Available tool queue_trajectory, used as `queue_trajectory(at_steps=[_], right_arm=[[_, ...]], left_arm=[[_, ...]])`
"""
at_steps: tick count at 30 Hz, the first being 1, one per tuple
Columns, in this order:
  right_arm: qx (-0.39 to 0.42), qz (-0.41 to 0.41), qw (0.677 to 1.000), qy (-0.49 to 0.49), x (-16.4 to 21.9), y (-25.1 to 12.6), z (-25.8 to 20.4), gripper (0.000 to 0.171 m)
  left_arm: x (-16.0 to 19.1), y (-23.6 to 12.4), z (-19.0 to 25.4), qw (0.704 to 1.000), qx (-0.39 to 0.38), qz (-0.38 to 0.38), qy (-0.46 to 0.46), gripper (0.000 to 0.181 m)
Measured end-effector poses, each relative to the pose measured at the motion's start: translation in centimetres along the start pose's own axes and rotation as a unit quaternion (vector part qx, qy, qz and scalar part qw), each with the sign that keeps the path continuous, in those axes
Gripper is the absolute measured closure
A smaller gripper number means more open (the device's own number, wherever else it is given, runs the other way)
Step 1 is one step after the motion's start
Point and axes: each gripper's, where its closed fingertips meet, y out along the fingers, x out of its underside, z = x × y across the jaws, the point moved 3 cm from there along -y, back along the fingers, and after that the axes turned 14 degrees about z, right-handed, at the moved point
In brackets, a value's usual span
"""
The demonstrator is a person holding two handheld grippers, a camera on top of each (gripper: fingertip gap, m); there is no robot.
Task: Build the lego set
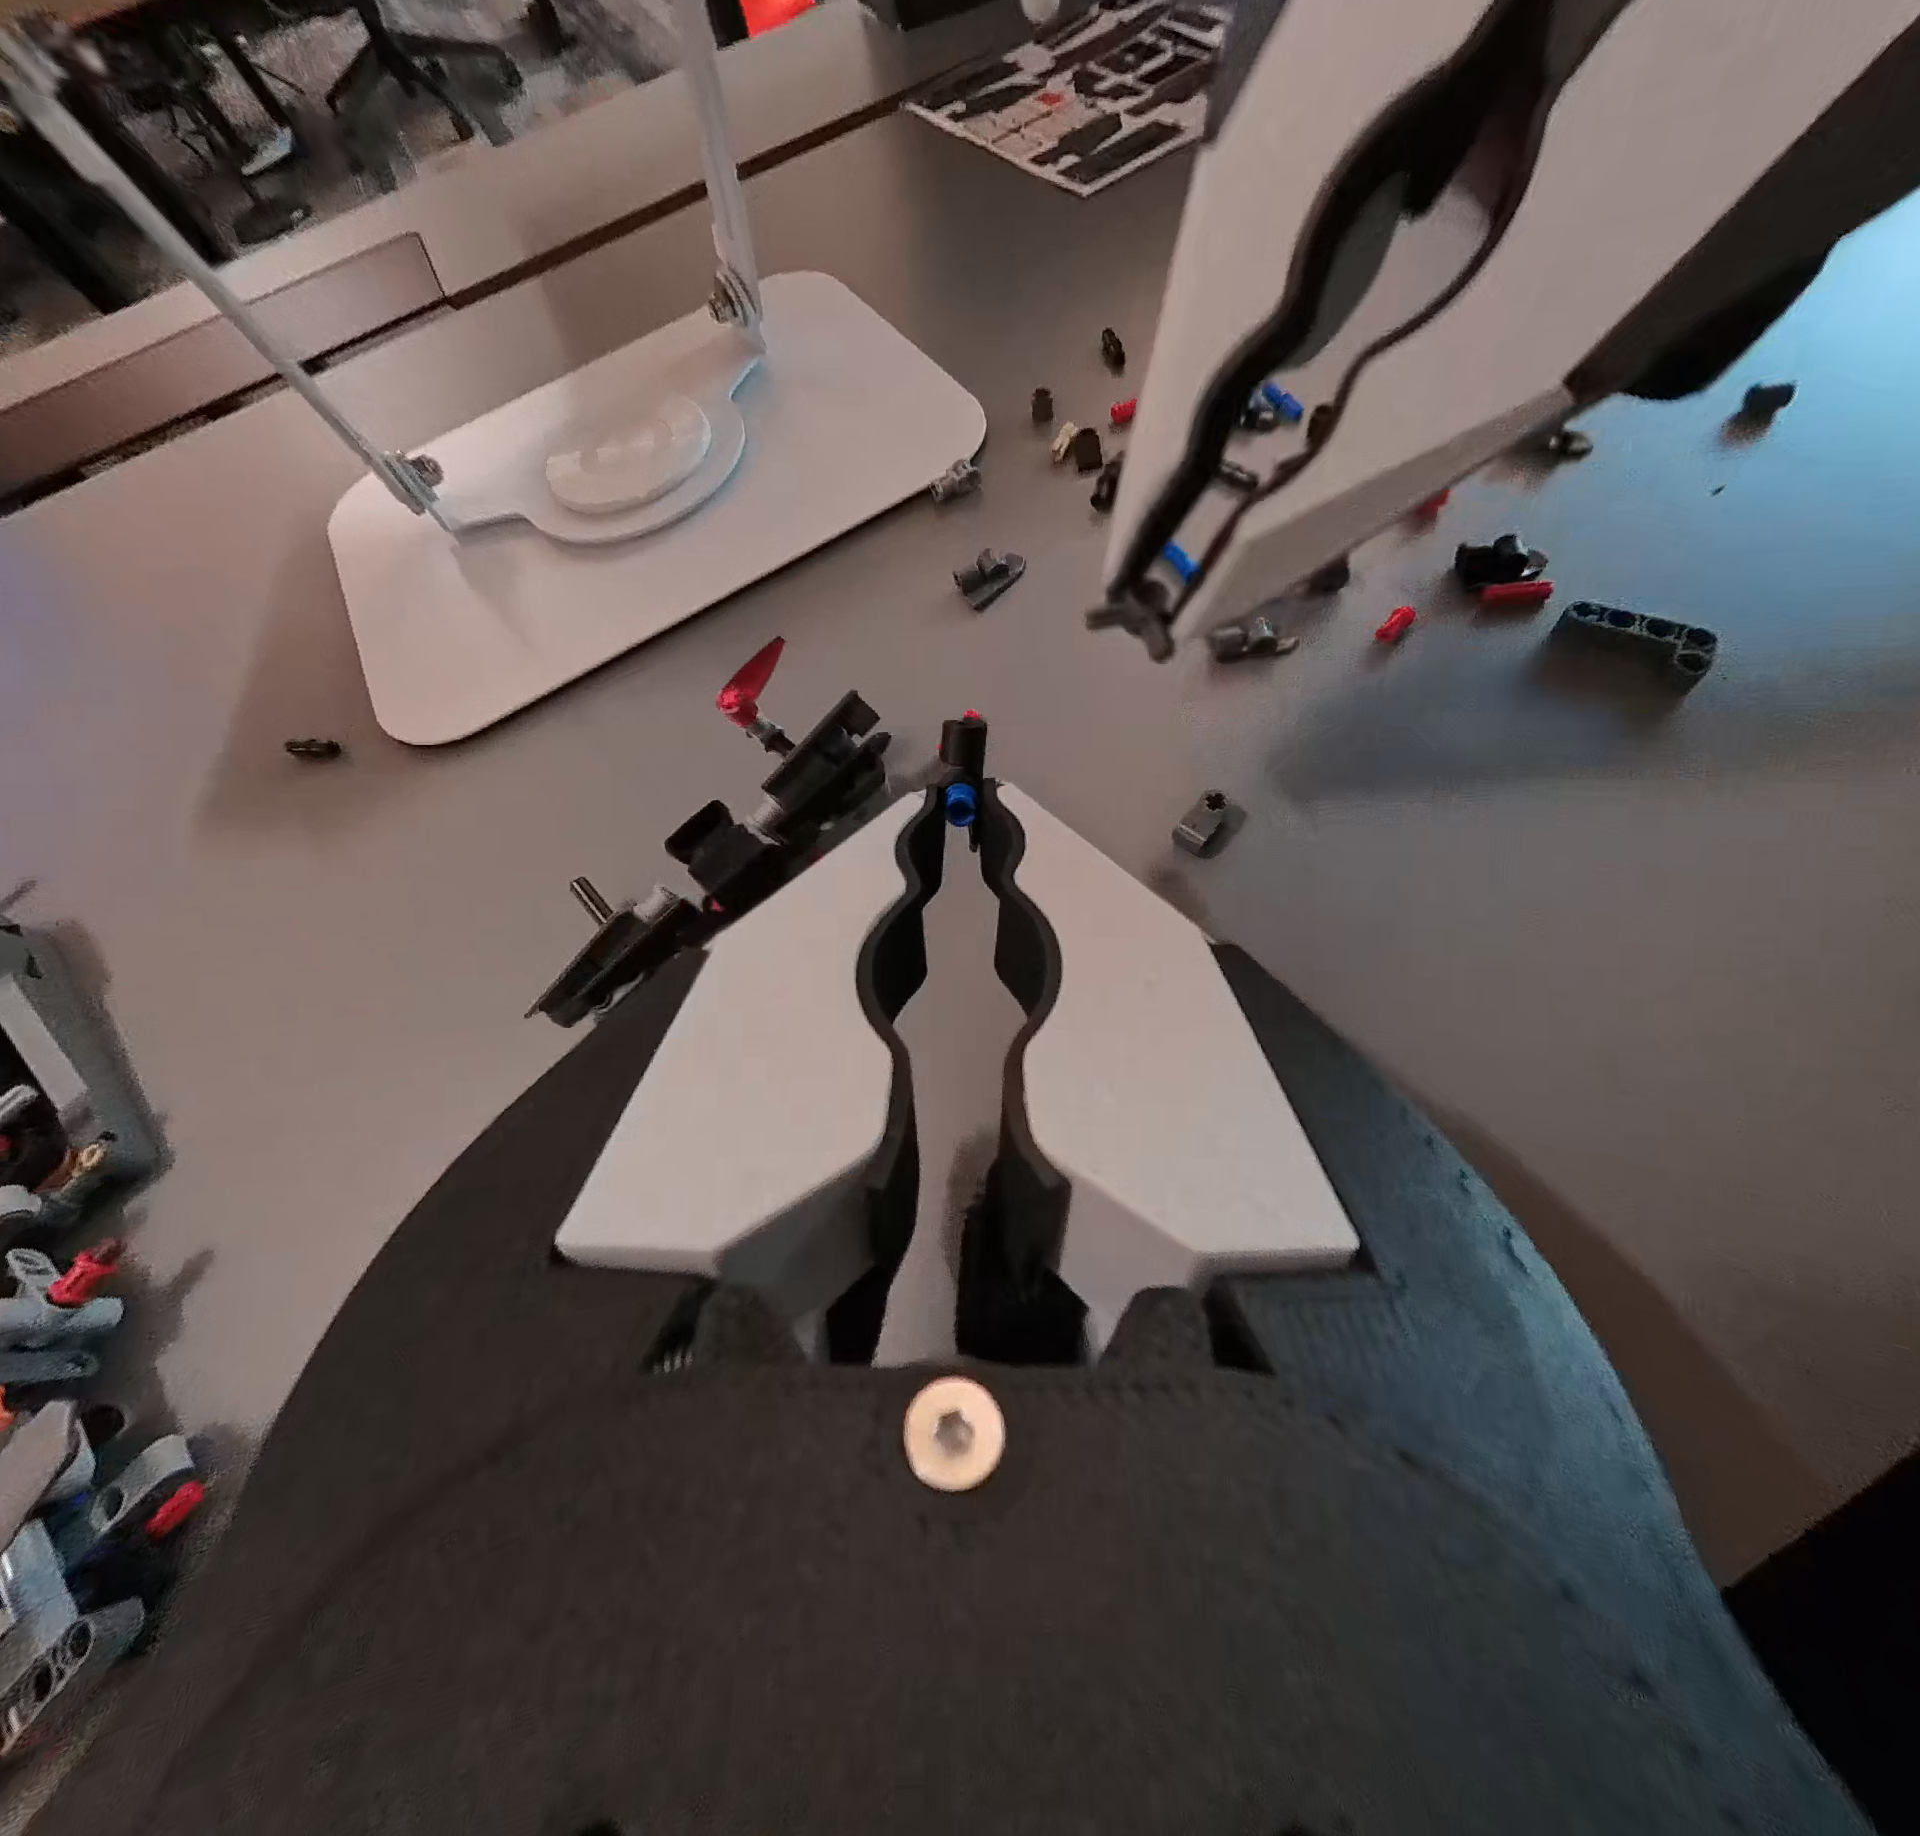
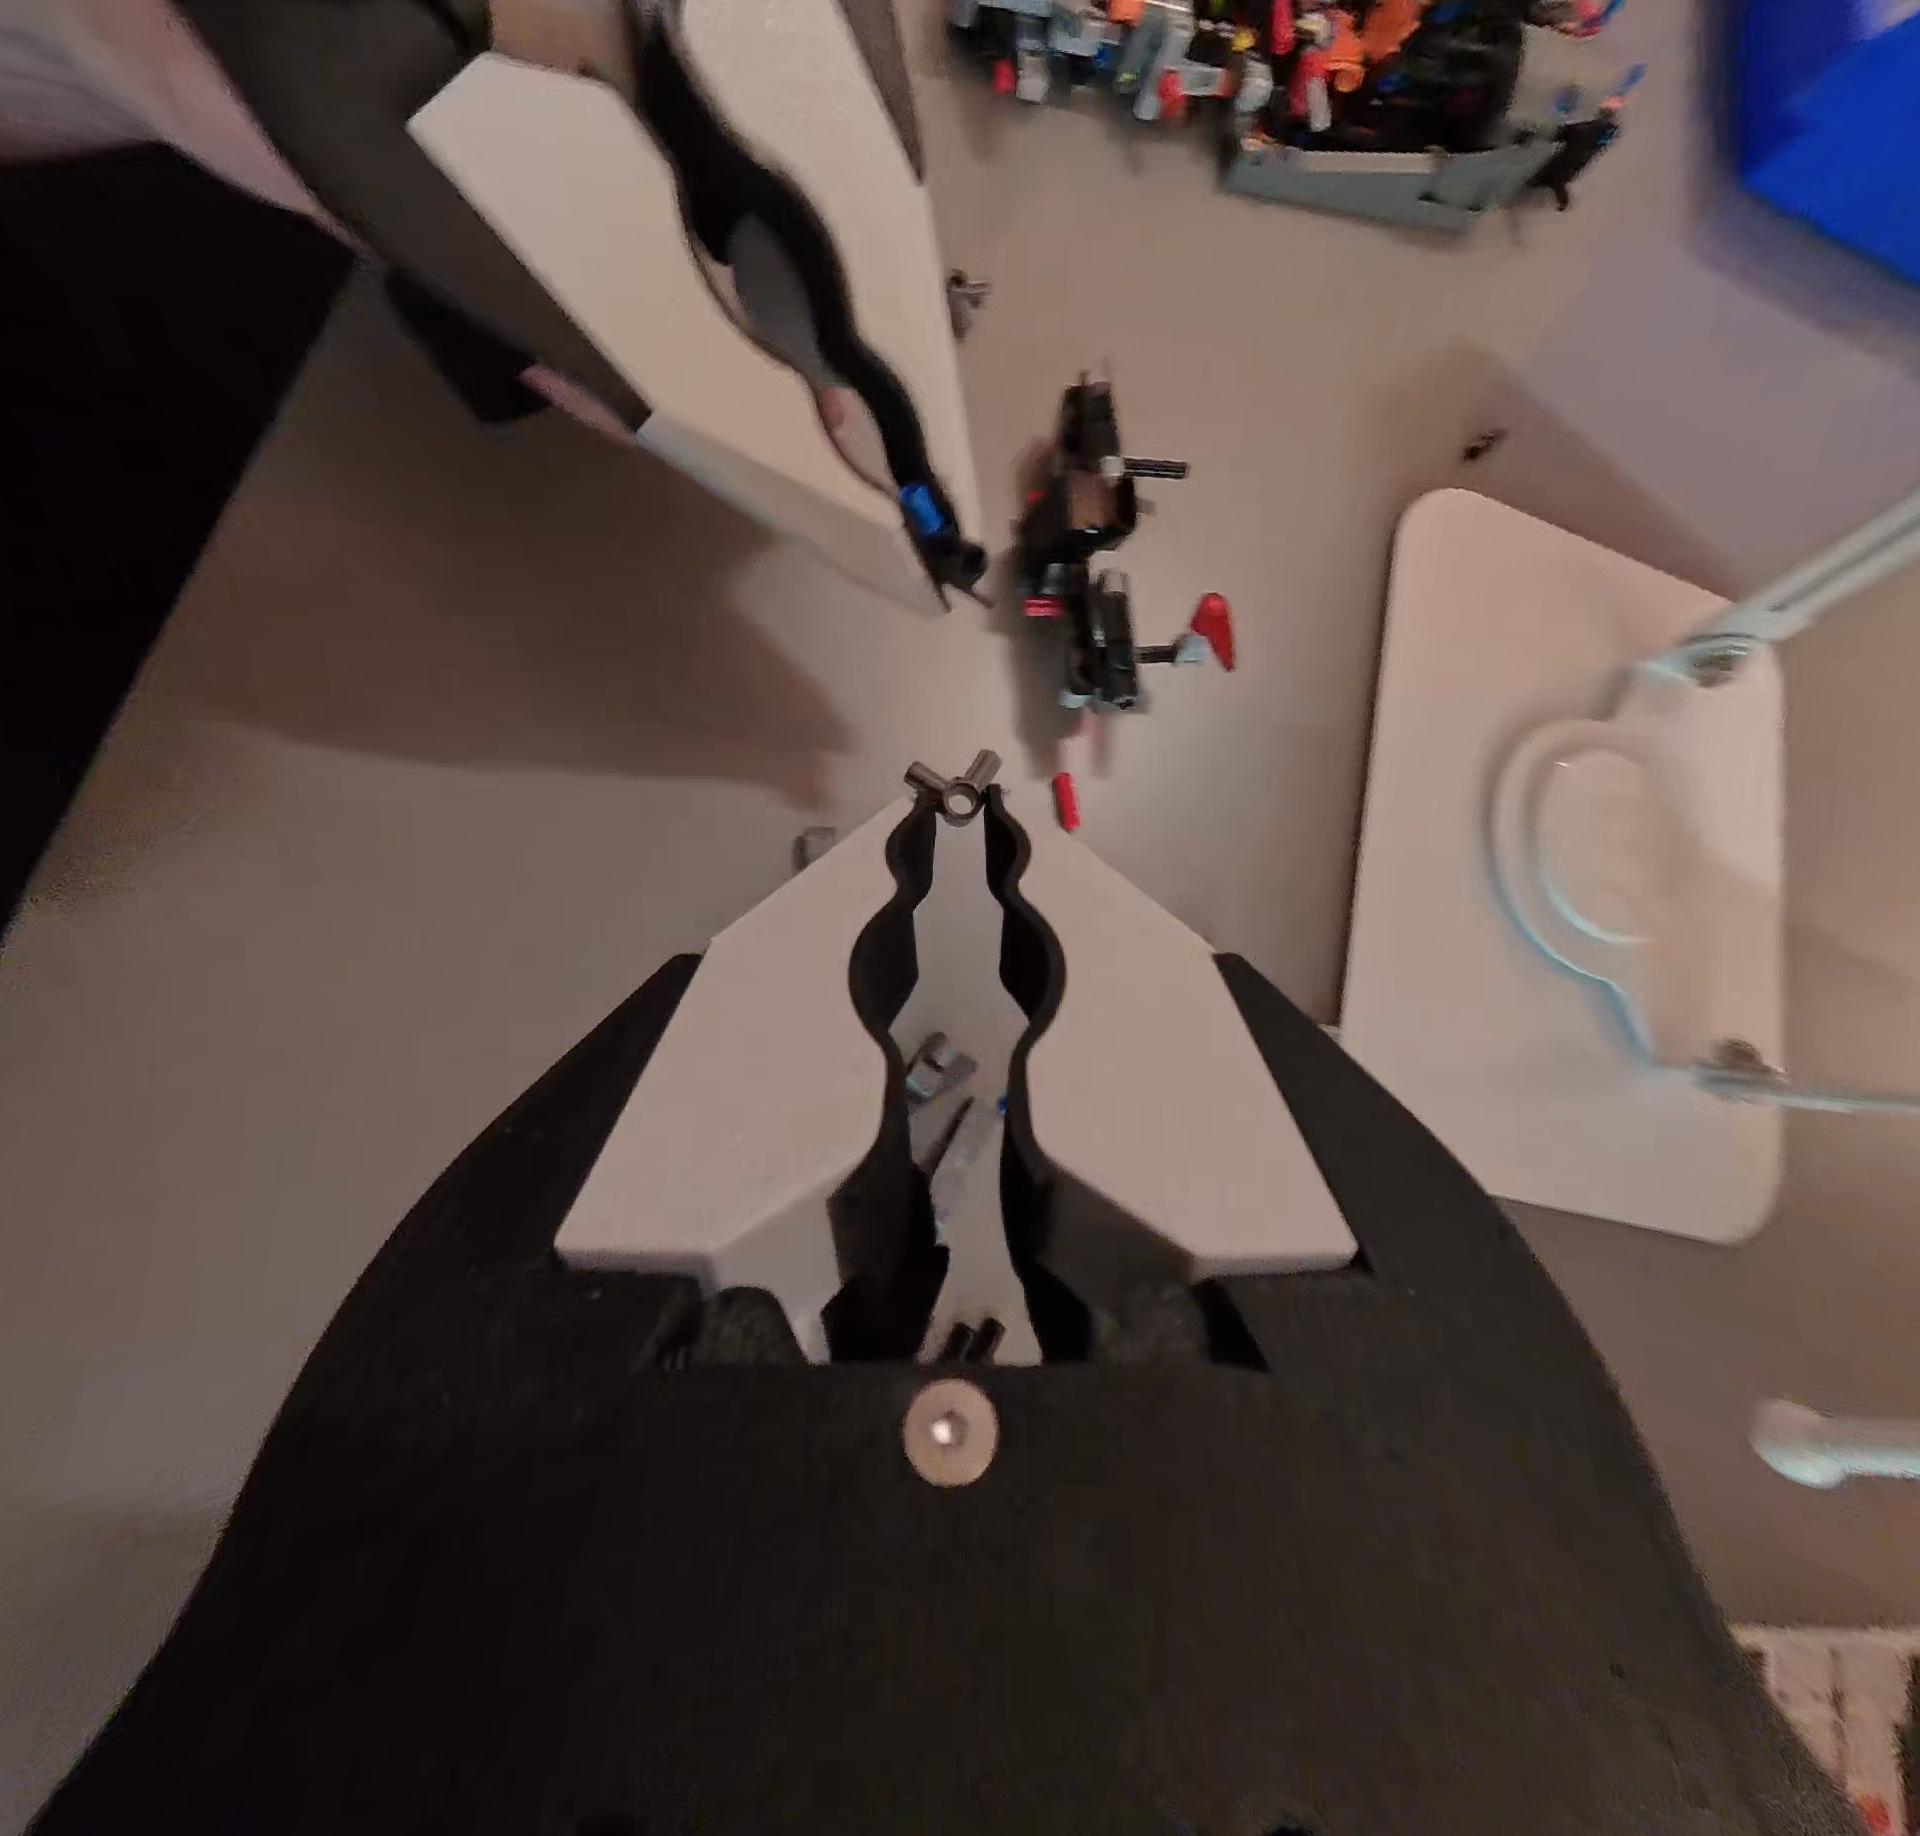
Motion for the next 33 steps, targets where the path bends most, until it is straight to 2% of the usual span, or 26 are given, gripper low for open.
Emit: queue_trajectory(at_steps=[1, 6, 15, 33], right_arm=[[0.017, -0.002, 1.000, -0.004, -0.2, 0.0, 0.3, 0.164], [0.067, -0.007, 0.997, -0.022, -0.4, 0.9, 1.3, 0.164], [0.128, -0.005, 0.991, -0.043, -0.6, 1.8, 1.7, 0.164], [0.175, -0.019, 0.980, -0.090, -0.1, 2.0, 1.8, 0.164]], left_arm=[[0.1, 0.2, 0.2, 1.000, 0.000, -0.008, 0.004, 0.177], [0.5, 1.3, 0.9, 0.999, 0.009, -0.044, 0.005, 0.177], [0.7, 2.4, 0.9, 0.995, -0.043, -0.062, 0.072, 0.177], [0.7, 3.2, 0.6, 0.995, -0.059, -0.053, 0.065, 0.177]])
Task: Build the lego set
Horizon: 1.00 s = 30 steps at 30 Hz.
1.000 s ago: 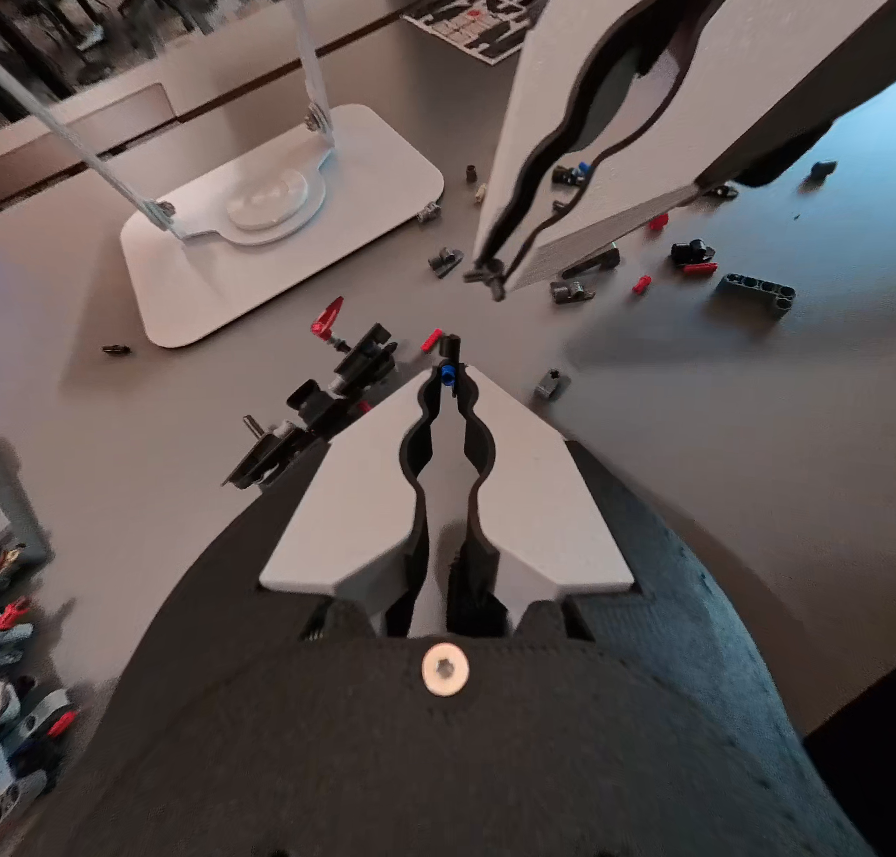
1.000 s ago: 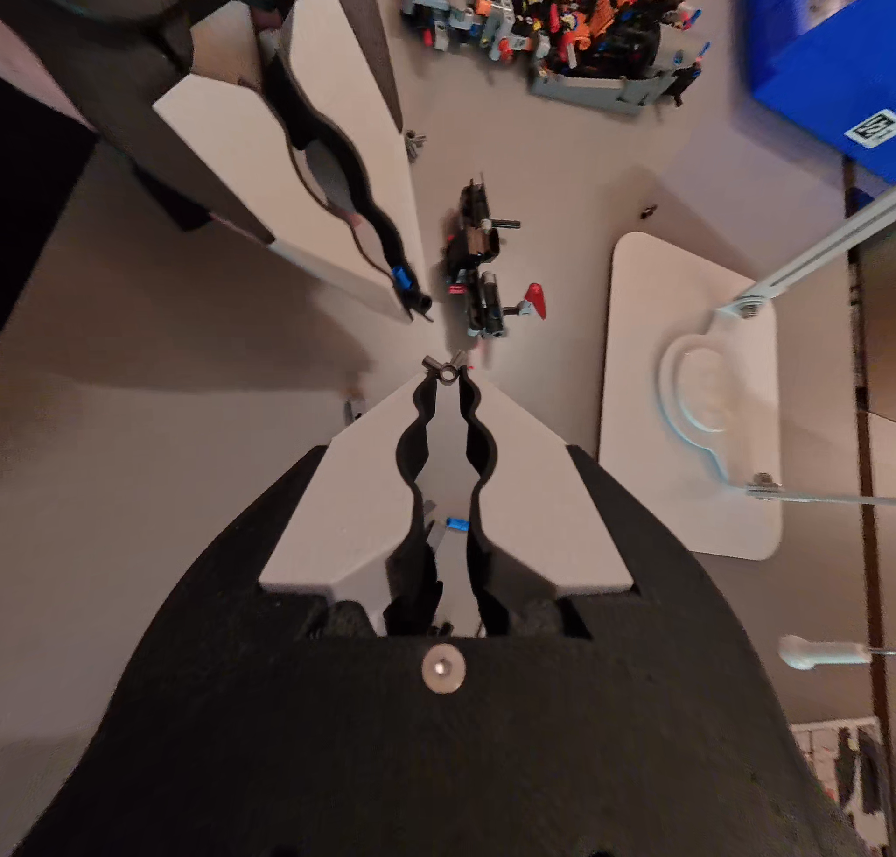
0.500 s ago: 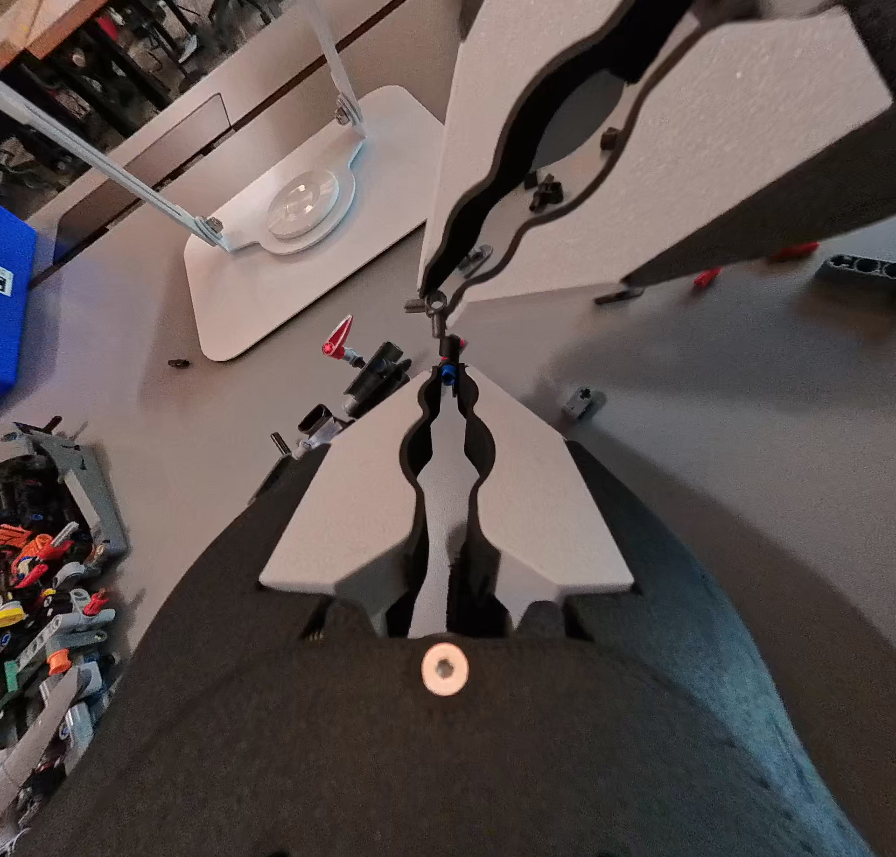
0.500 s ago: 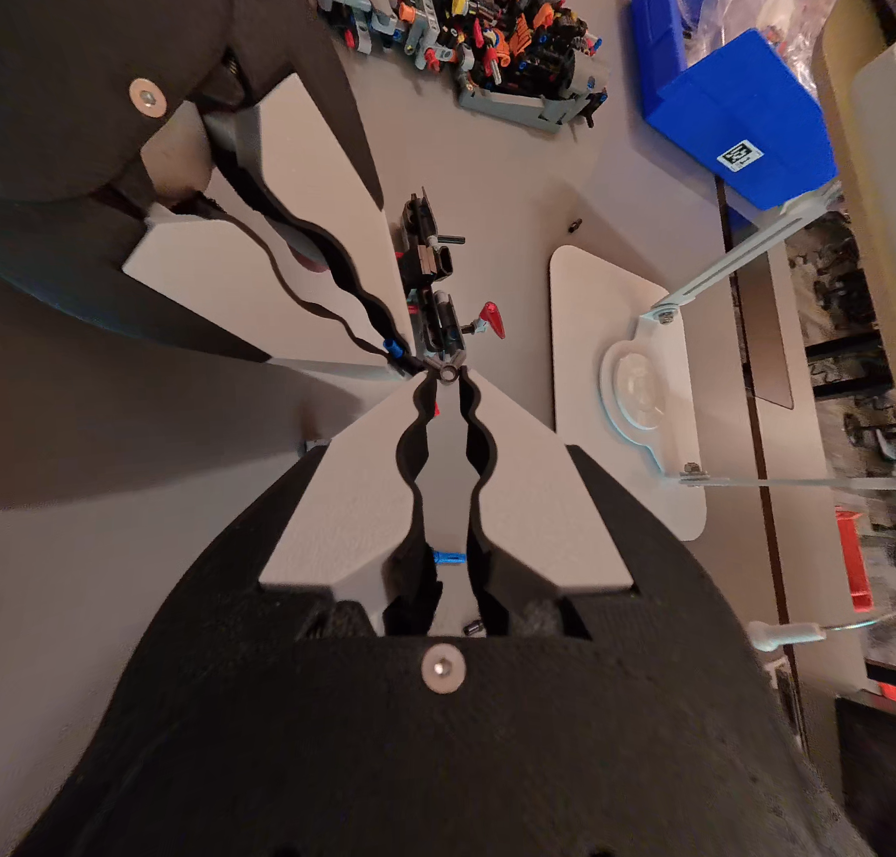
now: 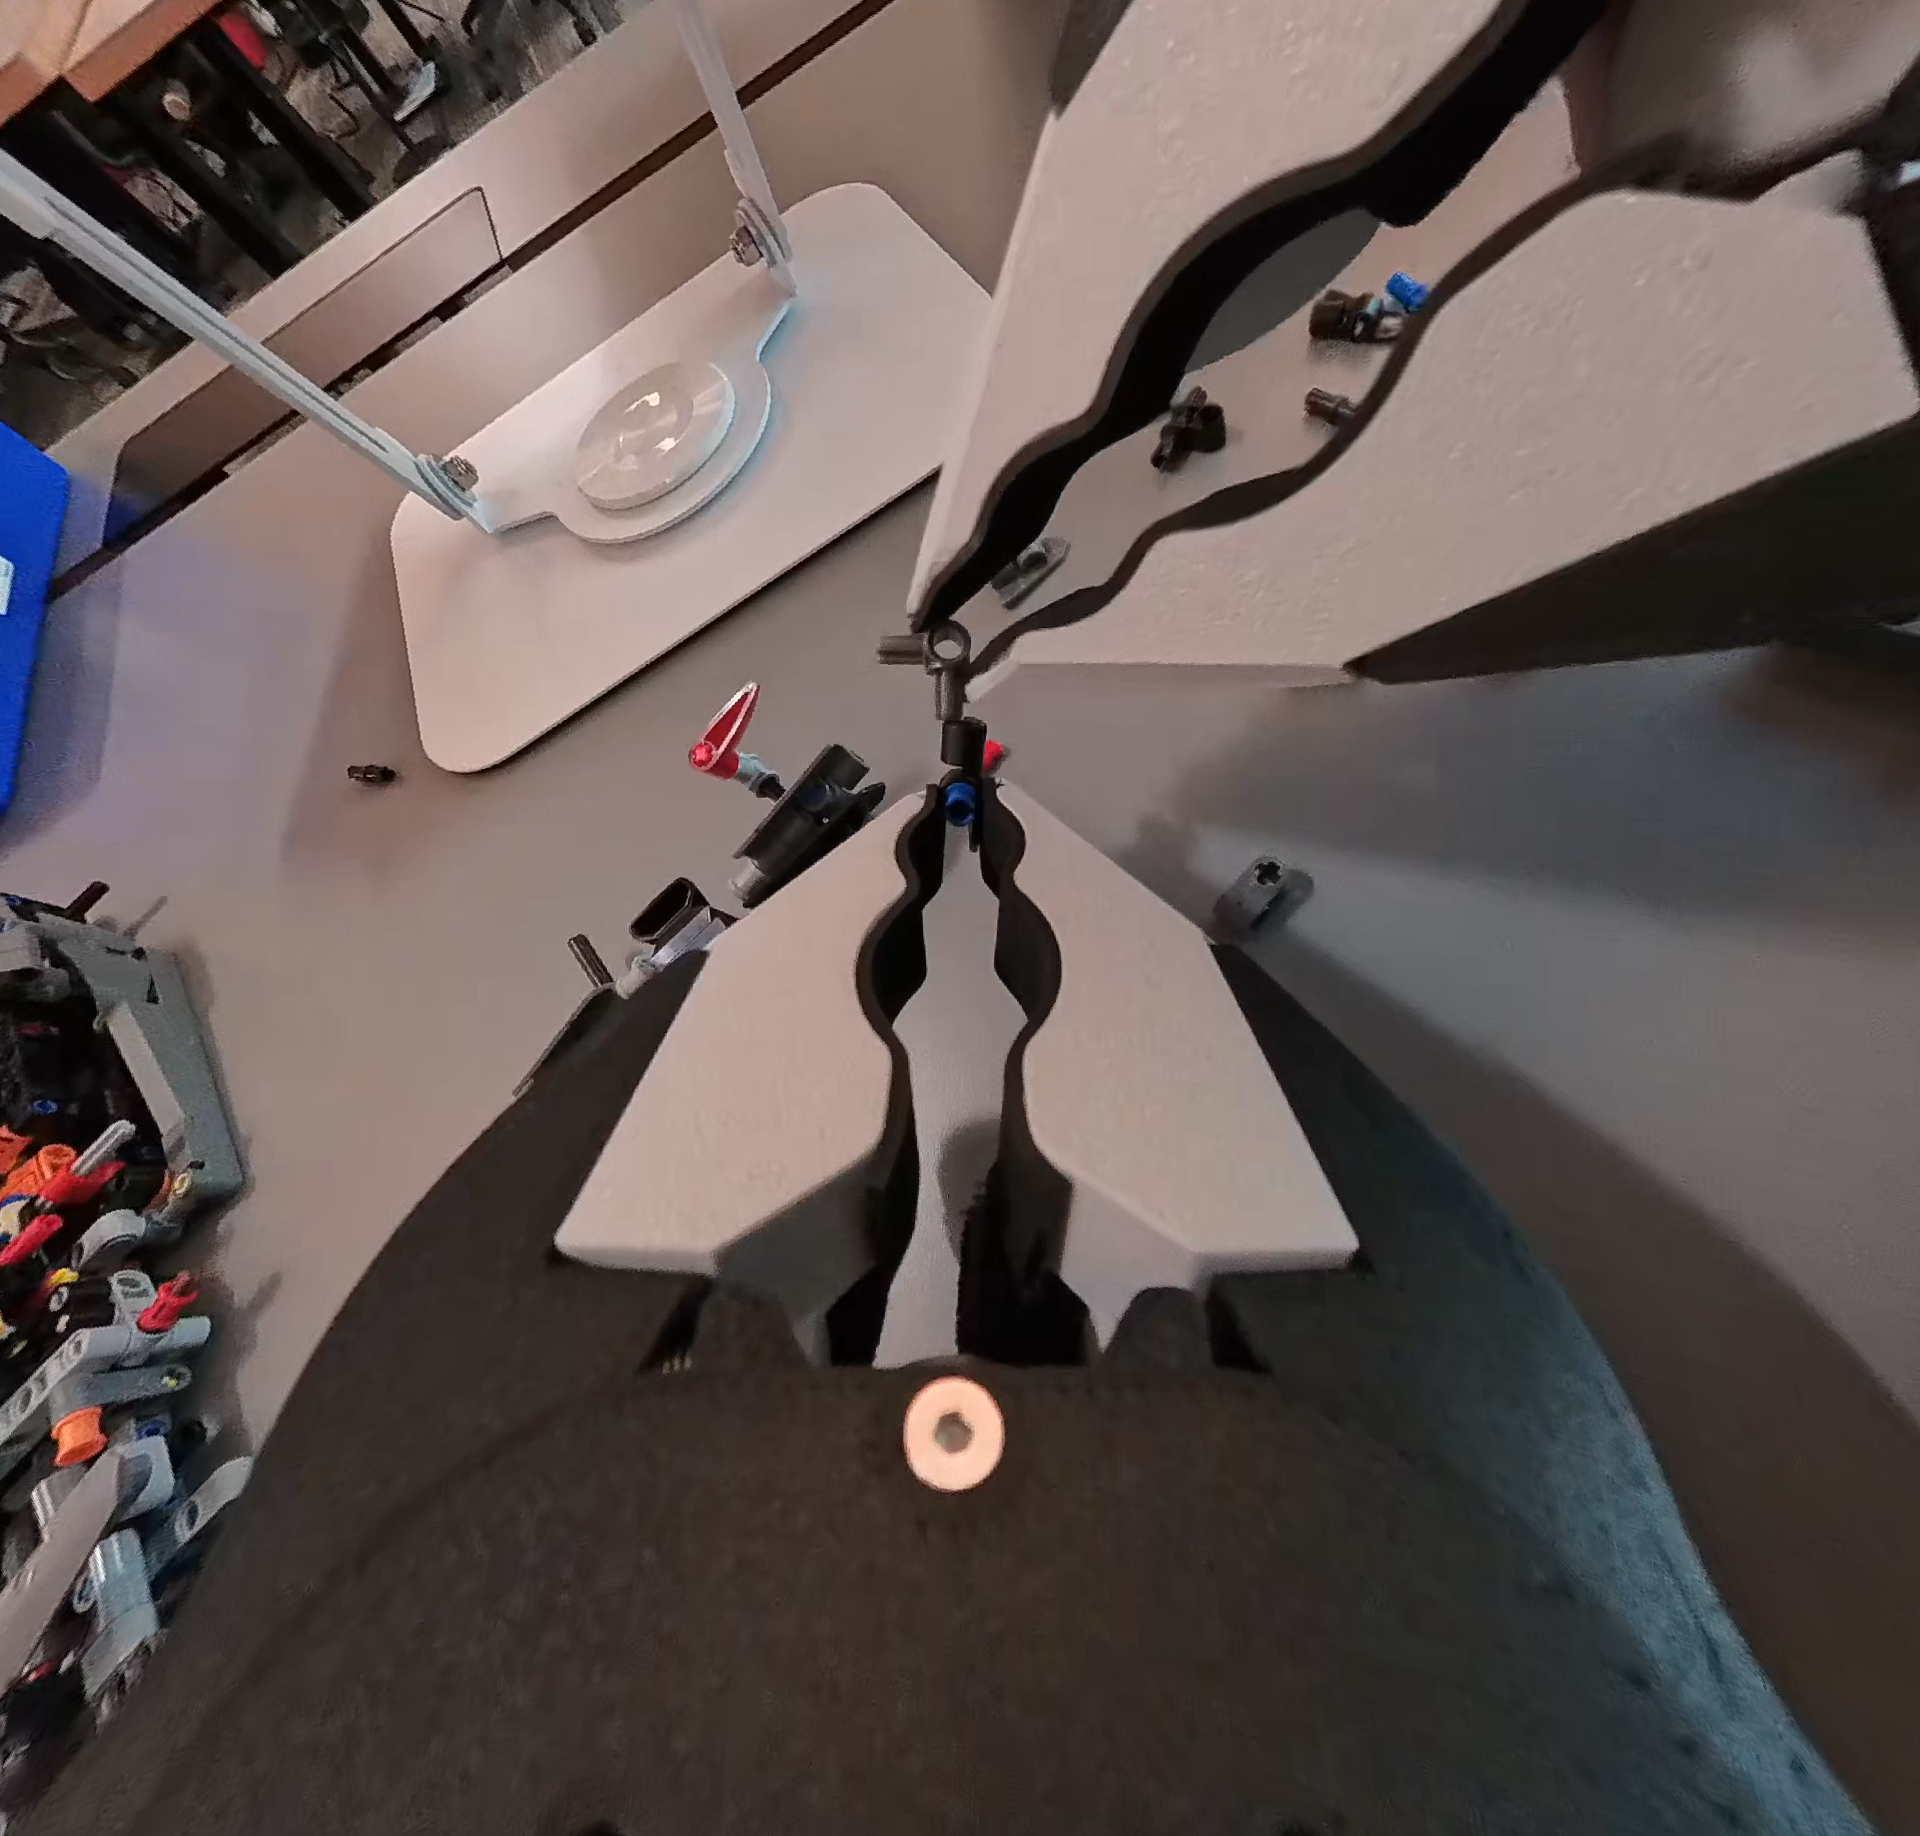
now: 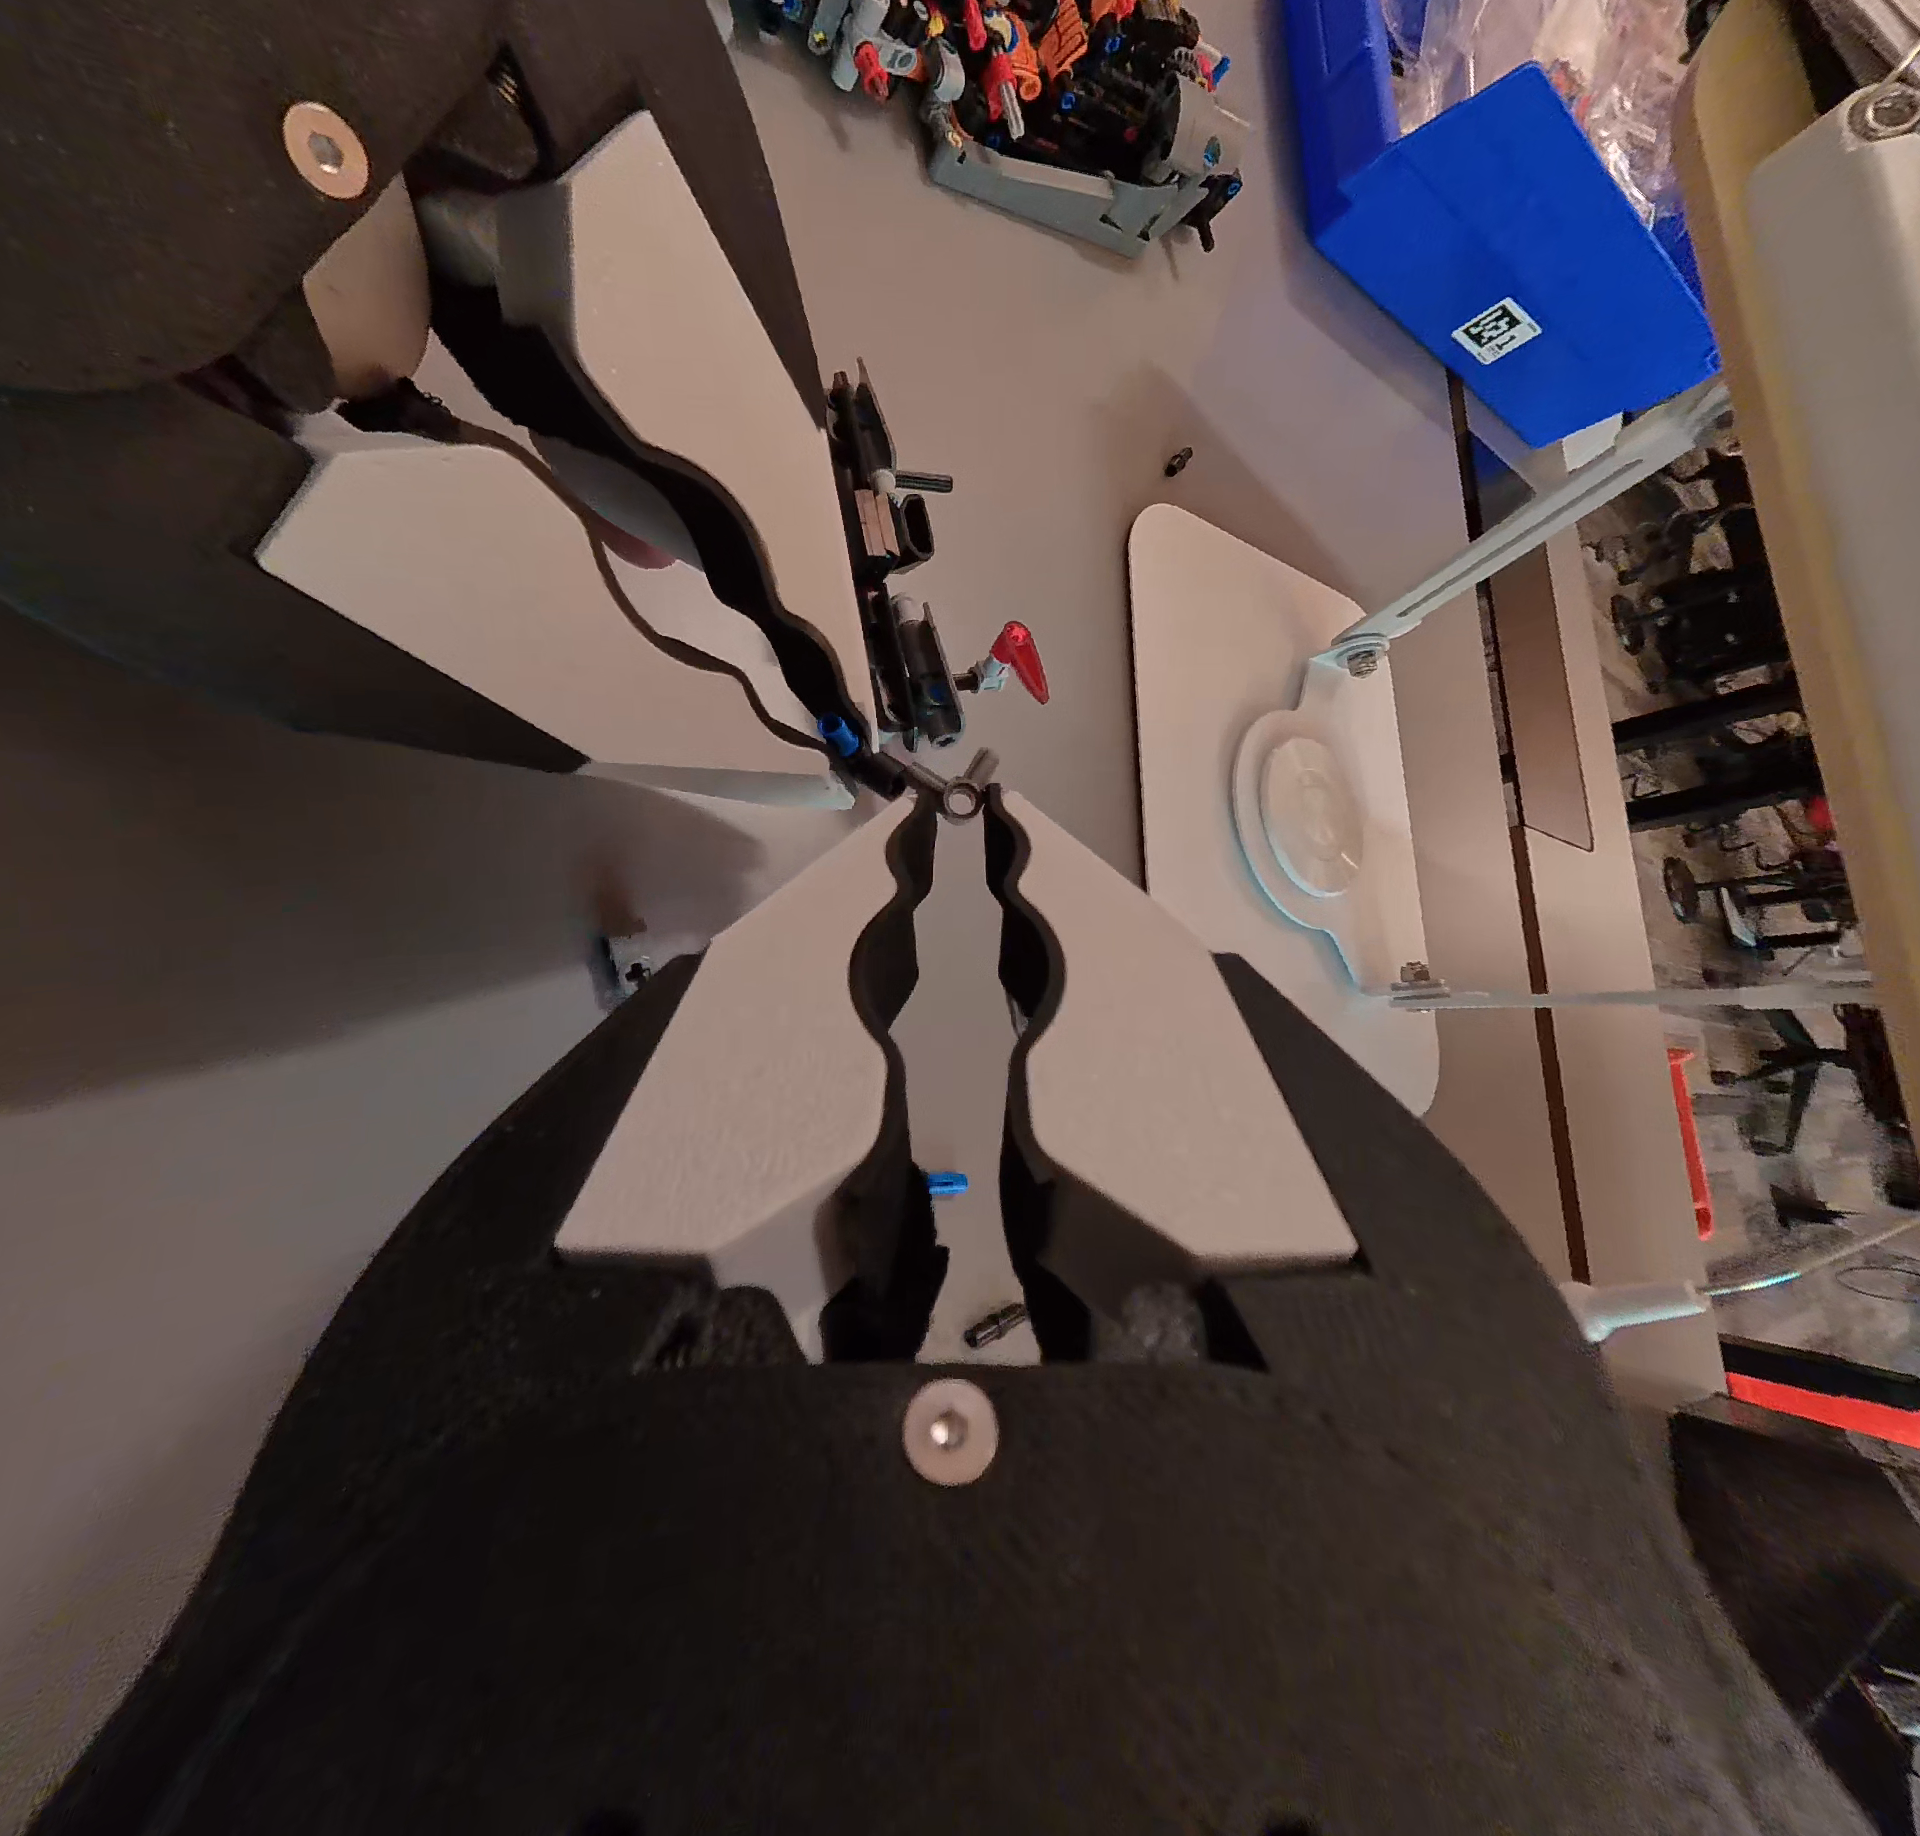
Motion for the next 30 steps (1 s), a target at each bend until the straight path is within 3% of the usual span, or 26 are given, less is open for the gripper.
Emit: queue_trajectory(at_steps=[30], right_arm=[[0.063, -0.005, 0.998, 0.000, 0.02, 0.10, -0.42, 0.165]], left_arm=[[-0.14, 0.10, -0.24, 1.000, -0.027, 0.011, 0.008, 0.177]])
